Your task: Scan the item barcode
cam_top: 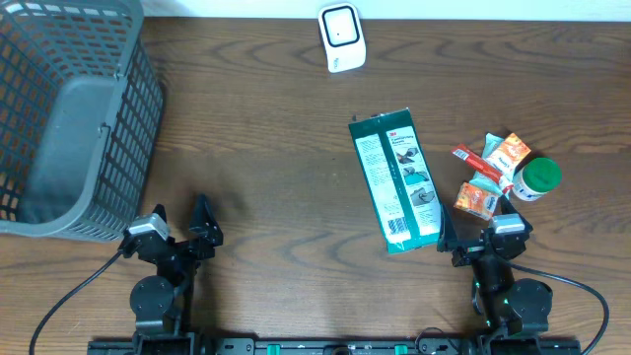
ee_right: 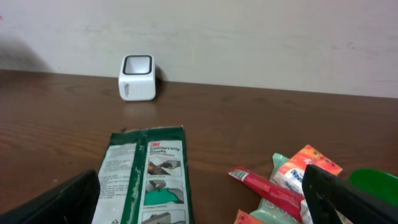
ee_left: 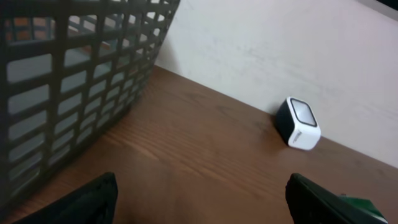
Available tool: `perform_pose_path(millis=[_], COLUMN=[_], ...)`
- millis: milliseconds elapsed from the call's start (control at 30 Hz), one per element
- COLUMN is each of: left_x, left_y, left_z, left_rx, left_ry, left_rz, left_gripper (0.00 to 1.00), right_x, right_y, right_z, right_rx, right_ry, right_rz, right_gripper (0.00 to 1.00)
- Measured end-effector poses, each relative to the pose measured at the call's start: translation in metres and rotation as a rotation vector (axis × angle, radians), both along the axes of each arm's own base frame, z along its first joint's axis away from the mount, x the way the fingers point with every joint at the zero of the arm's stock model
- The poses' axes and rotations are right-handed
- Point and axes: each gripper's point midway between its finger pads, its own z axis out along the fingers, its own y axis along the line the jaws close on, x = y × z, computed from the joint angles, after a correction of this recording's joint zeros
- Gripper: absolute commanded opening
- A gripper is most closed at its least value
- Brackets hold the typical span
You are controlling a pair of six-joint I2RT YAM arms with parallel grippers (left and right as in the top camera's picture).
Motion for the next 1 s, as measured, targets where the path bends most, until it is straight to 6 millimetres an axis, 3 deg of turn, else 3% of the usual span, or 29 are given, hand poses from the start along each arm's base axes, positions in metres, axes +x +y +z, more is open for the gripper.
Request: perform_pose_path(millis=[500, 1000], left_x=[0.000, -0.001], left_y=[-0.022, -0.028], left_z=[0.003, 0.004], left_rx=[0.339, 0.398], left_ry=[-0.016, -0.026], left_rz=[-0.161, -0.197], left_gripper=[0.87, 0.88], right_x=[0.000, 0.000], right_y=[0.000, 0.000], right_z=[0.000, 0.000], right_rx=[0.000, 0.000], right_ry=[0.000, 0.000], right_rz=[0.000, 0.000], right_gripper=[0.99, 0.99])
